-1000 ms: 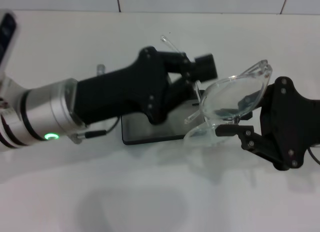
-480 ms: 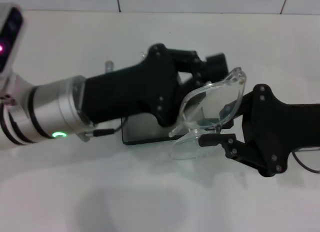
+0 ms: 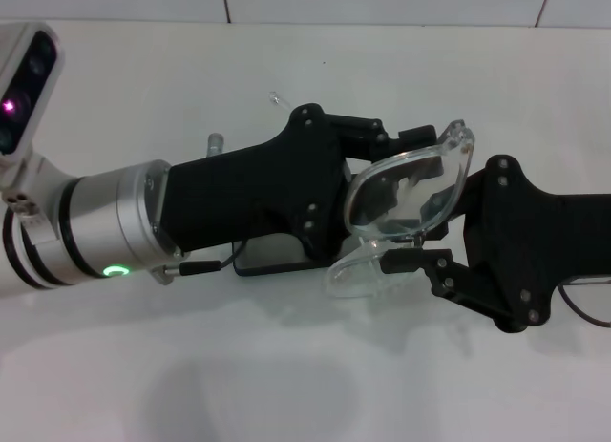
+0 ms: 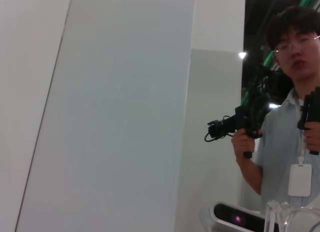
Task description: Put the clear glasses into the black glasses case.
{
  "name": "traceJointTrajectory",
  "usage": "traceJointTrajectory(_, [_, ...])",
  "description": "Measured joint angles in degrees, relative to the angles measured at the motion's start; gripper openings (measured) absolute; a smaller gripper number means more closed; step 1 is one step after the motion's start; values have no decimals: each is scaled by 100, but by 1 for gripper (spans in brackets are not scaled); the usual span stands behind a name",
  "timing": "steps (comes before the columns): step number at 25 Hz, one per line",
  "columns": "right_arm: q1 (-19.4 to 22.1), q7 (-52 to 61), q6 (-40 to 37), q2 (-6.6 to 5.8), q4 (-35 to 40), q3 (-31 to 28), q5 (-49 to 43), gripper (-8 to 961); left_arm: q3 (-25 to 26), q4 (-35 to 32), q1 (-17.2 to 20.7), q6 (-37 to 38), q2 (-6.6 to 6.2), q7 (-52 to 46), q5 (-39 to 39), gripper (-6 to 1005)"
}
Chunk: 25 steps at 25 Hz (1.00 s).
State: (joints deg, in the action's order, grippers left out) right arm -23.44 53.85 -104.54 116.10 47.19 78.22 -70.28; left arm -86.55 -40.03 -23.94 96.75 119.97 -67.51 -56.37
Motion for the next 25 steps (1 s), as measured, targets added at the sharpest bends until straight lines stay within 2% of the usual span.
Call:
traceJointTrajectory(10, [48, -16, -69, -10, -106, -69, 108, 96, 146, -40, 233, 12, -20, 132, 543, 55])
traceJointTrajectory(13, [197, -63, -439, -26, -57, -116, 341, 96, 533, -10, 350, 12, -37, 142, 568, 55])
traceJointTrajectory(16, [370, -118, -1066, -38, 65, -411, 649, 96, 815, 101, 484, -18, -25, 128, 601, 55])
traceJointTrajectory(19, [438, -69, -1731, -59, 112, -625, 935, 96, 857, 247, 481, -40, -20, 155, 605, 55])
traceJointTrajectory(25, [396, -16, -1874, -38, 348, -374, 1006, 96, 808, 386, 341, -54, -16, 158, 573, 55])
